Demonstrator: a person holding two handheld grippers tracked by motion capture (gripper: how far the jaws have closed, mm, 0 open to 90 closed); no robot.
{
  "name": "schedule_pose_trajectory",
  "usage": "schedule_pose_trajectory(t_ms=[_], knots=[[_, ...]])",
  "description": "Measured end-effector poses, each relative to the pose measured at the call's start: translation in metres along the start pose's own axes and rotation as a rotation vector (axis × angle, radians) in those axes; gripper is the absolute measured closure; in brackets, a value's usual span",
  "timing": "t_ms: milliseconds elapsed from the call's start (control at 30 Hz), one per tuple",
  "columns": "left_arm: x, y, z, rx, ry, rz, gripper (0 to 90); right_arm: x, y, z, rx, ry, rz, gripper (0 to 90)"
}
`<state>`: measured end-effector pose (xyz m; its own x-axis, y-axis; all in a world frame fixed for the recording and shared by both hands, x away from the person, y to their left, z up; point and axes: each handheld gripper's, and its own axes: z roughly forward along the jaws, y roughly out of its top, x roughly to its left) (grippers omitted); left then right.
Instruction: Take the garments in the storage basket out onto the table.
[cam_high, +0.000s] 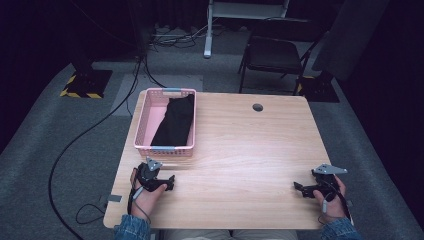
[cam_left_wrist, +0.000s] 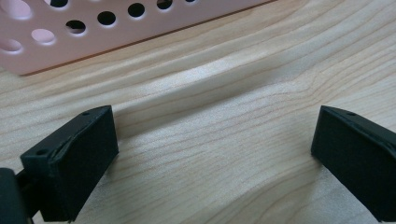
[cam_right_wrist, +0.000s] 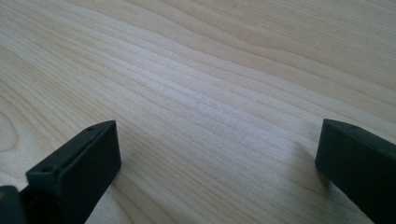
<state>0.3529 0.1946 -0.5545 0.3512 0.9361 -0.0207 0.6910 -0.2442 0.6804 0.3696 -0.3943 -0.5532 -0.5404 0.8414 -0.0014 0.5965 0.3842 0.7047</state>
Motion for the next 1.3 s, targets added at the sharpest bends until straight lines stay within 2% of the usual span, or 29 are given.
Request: schedule_pose_trajectory(t_ms=[200, 400, 600, 1133, 1300], knots=[[0.0, 0.0, -0.001, -0.008, 0.0, 0.006, 2.4, 0.0, 0.0, 0.0, 0.0, -0.002, 0.002, 0.0], [0.001, 0.0, -0.006, -0.056, 0.004, -0.008, 2.7, 0.0, 0.0, 0.0, 0.0, -0.002, 0.002, 0.0], [-0.001, 0.005, -0.015, -0.106, 0.018, -0.004, 2.8, 0.0, 0.0, 0.0, 0.001, -0.003, 0.003, 0.0], [-0.001, 0.016, -0.035, -0.187, 0.023, -0.036, 3.1, 0.001, 0.001, 0.001, 0.0, -0.005, 0.005, 0.0], [-0.003, 0.02, -0.042, -0.223, 0.03, -0.026, 3.2, 0.001, 0.001, 0.001, 0.0, -0.005, 0.005, 0.0]])
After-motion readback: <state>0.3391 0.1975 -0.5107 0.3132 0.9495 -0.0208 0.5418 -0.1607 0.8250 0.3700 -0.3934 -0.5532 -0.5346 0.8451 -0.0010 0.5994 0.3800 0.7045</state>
